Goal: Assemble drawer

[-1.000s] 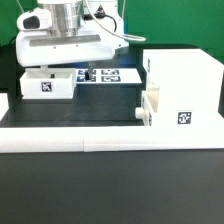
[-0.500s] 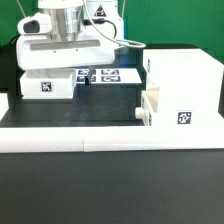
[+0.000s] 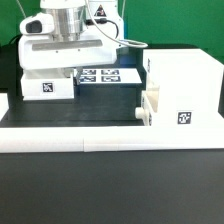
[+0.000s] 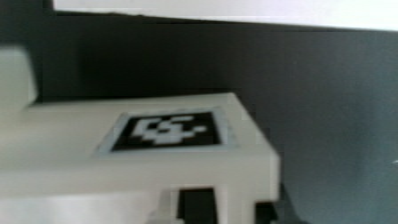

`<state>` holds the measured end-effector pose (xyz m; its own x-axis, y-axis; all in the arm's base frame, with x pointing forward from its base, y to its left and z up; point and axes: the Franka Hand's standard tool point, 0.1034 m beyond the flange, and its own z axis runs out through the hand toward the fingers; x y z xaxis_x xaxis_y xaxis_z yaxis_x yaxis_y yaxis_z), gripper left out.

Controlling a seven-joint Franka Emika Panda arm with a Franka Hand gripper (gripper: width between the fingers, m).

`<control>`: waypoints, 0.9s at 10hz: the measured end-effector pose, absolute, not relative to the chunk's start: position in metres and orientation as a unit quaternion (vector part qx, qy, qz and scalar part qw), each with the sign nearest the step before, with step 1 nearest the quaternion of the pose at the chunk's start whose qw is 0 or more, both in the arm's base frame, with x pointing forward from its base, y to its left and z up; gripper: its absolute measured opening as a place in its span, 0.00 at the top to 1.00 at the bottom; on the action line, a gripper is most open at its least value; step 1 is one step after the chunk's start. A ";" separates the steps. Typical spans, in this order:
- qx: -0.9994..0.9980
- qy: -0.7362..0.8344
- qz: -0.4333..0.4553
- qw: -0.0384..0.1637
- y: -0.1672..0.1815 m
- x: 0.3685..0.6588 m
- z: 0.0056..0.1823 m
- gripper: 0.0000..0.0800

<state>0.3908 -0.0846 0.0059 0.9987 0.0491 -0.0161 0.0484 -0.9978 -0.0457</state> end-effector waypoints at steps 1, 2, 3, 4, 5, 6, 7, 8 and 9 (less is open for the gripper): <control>-0.999 -0.024 0.009 0.023 -0.085 0.391 0.006 0.95; -0.999 -0.024 0.009 0.023 -0.085 0.391 0.006 0.95; -0.999 -0.024 0.009 0.023 -0.085 0.391 0.006 0.95; -0.999 -0.024 0.009 0.023 -0.085 0.391 0.006 0.95; -0.999 -0.024 0.008 0.023 -0.085 0.391 0.006 0.95; -0.999 -0.027 0.012 0.025 -0.083 0.393 0.008 0.95; -0.998 -0.039 0.025 0.033 -0.075 0.402 0.019 0.95; -0.998 -0.052 0.022 0.034 -0.067 0.416 0.031 0.95; -0.997 -0.062 0.023 0.036 -0.060 0.424 0.039 0.95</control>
Offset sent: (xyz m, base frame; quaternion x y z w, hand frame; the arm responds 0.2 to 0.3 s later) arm 0.0000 0.0000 0.0000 0.0000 0.0000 0.0000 1.0000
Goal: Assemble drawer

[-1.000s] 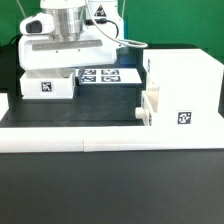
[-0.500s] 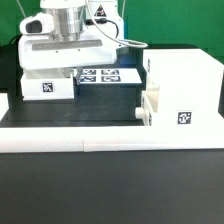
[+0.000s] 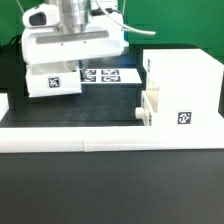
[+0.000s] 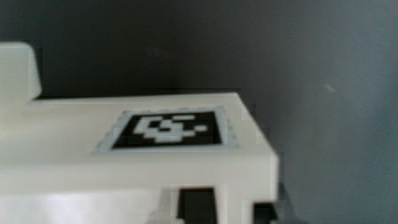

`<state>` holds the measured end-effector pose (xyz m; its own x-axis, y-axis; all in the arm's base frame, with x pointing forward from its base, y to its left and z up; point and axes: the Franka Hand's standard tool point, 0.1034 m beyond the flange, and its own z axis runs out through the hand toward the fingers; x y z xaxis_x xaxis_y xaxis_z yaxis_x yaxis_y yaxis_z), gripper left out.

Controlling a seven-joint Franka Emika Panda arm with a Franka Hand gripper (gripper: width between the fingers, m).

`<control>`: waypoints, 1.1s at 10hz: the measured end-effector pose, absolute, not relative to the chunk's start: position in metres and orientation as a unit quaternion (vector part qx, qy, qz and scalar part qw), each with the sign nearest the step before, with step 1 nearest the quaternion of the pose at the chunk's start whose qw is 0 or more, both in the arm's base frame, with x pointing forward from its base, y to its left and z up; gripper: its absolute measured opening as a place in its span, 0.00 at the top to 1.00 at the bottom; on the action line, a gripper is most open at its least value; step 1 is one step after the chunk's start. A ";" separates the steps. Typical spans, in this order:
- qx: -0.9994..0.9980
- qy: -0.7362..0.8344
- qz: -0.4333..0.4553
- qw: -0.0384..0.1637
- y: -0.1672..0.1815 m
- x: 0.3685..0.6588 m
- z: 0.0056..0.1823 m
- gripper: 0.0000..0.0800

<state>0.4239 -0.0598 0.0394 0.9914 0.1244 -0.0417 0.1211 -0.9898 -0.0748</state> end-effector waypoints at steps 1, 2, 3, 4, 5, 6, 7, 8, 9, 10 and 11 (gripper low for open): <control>-0.996 -0.070 0.029 0.040 -0.053 0.432 0.048 0.95; -0.996 -0.080 0.026 0.041 -0.046 0.445 0.058 0.95; -0.995 -0.085 0.018 0.039 -0.043 0.455 0.062 0.95; -0.995 -0.093 0.018 0.041 -0.037 0.466 0.069 0.95; -0.994 -0.102 0.012 0.042 -0.033 0.482 0.075 0.95; -0.993 -0.111 0.004 0.042 -0.030 0.499 0.078 0.95; -0.992 -0.120 0.009 0.046 -0.026 0.508 0.079 0.95; -0.991 -0.128 0.007 0.046 -0.026 0.509 0.078 0.95; -0.990 -0.130 0.008 0.046 -0.026 0.508 0.077 0.95; -0.988 -0.144 0.008 0.047 -0.026 0.508 0.077 0.95; -0.982 -0.184 0.006 0.047 -0.027 0.508 0.077 0.95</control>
Offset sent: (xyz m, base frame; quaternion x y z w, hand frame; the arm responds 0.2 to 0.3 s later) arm 0.0474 0.0214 0.0293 -0.0007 0.0003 -0.0417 0.9991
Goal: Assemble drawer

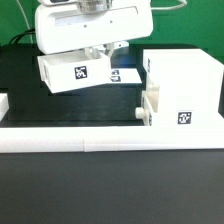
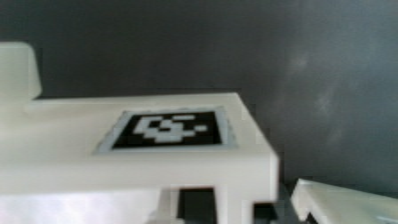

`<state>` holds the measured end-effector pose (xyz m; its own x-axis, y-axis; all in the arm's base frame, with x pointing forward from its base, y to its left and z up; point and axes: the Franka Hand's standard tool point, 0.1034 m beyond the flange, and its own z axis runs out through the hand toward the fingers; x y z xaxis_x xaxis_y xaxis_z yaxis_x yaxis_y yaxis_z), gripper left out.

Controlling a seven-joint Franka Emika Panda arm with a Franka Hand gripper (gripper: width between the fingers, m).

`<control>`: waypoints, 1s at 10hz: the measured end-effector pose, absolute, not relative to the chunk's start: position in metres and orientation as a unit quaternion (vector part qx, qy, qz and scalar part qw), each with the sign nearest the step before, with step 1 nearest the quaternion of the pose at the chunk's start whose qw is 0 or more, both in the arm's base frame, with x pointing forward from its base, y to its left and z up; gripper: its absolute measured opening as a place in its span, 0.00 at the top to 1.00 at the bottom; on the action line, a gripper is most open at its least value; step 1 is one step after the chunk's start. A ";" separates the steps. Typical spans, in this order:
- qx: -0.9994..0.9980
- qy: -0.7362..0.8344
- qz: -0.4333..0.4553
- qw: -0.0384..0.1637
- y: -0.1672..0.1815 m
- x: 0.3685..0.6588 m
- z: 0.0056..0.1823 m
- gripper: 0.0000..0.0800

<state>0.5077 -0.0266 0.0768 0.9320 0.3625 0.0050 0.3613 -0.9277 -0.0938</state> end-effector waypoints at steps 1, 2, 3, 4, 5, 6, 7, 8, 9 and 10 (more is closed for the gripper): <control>-0.970 -0.238 0.005 0.047 -0.029 0.507 0.075 0.95; -0.951 -0.306 0.003 0.049 -0.035 0.508 0.071 0.95; -0.941 -0.335 0.004 0.052 -0.035 0.515 0.071 0.95; -0.921 -0.386 0.000 0.048 -0.035 0.523 0.071 0.95; -0.900 -0.434 -0.001 0.046 -0.033 0.529 0.070 0.95; -0.864 -0.501 0.001 0.043 -0.032 0.533 0.069 0.95; -0.851 -0.524 0.002 0.039 -0.032 0.534 0.068 0.95; -0.827 -0.562 0.003 0.037 -0.034 0.534 0.067 0.95; -0.806 -0.591 0.003 0.036 -0.036 0.533 0.066 0.95; -0.790 -0.612 0.003 0.036 -0.036 0.533 0.066 0.95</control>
Offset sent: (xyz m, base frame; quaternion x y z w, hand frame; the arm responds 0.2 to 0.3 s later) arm 0.0276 0.0051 0.0018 0.0051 -0.0090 -0.2540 0.9671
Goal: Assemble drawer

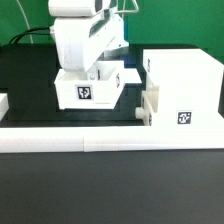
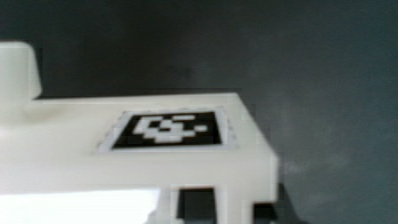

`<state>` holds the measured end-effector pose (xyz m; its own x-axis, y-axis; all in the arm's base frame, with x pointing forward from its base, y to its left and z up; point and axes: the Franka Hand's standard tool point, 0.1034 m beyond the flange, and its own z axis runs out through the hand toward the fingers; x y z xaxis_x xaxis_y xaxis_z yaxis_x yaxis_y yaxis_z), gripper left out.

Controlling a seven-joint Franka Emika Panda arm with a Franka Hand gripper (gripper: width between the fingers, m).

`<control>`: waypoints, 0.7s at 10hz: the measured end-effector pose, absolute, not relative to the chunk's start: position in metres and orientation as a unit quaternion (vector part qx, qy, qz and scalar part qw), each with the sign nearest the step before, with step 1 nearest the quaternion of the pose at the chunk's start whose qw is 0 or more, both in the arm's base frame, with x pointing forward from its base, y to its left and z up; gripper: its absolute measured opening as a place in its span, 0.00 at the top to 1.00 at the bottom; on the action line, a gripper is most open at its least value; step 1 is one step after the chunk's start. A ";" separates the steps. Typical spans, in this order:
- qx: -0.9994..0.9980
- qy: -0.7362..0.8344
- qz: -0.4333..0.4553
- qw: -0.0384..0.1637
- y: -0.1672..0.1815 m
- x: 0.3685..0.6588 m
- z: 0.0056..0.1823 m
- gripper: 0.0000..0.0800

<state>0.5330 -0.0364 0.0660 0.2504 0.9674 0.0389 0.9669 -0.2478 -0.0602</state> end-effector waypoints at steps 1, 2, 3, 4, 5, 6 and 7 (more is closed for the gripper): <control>-0.777 -0.628 0.004 0.034 -0.038 0.533 0.066 0.95; -0.763 -0.645 0.005 0.033 -0.038 0.533 0.065 0.95; -0.758 -0.652 0.008 0.031 -0.037 0.532 0.063 0.95; -0.749 -0.662 0.012 0.027 -0.036 0.533 0.062 0.95; -0.743 -0.669 0.015 0.024 -0.034 0.533 0.061 0.95; -0.741 -0.671 0.016 0.024 -0.032 0.533 0.061 0.95; -0.742 -0.670 0.016 0.024 -0.034 0.533 0.061 0.95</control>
Offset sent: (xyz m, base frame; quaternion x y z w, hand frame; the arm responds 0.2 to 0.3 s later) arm 0.0140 0.0073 -0.0026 -0.0193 -0.0226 -0.1038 0.9942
